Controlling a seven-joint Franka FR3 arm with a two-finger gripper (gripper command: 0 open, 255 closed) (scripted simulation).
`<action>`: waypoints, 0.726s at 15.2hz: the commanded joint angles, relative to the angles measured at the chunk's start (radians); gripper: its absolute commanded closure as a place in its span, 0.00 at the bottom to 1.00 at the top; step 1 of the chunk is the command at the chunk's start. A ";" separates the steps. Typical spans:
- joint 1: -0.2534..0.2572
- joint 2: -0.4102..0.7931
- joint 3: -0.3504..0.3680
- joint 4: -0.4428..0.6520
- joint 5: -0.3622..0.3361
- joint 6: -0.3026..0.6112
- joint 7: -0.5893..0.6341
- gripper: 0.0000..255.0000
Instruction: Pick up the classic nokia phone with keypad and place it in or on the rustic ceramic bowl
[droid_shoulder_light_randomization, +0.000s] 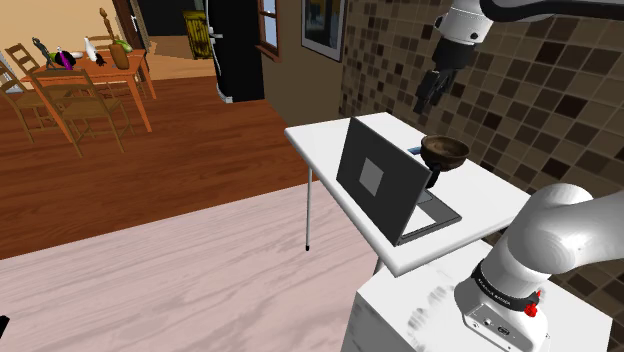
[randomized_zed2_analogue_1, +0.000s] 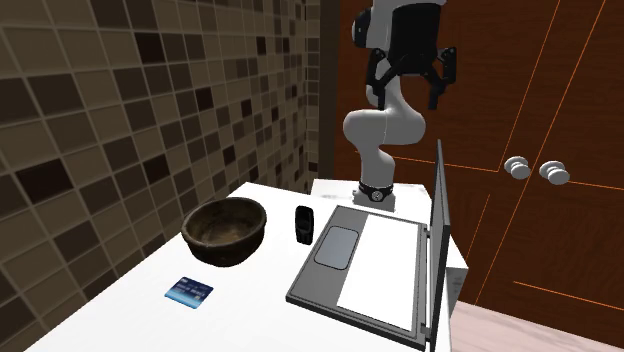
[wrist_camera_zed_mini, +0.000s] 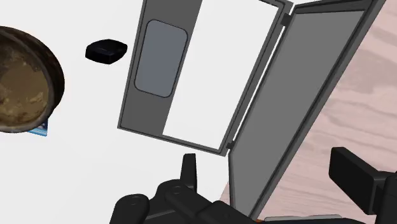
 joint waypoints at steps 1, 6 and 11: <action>0.000 0.000 0.000 0.000 0.000 0.000 0.000 0.00; -0.022 -0.015 -0.083 -0.127 -0.050 0.092 -0.102 0.00; -0.050 0.005 -0.173 -0.228 -0.108 0.194 -0.205 0.00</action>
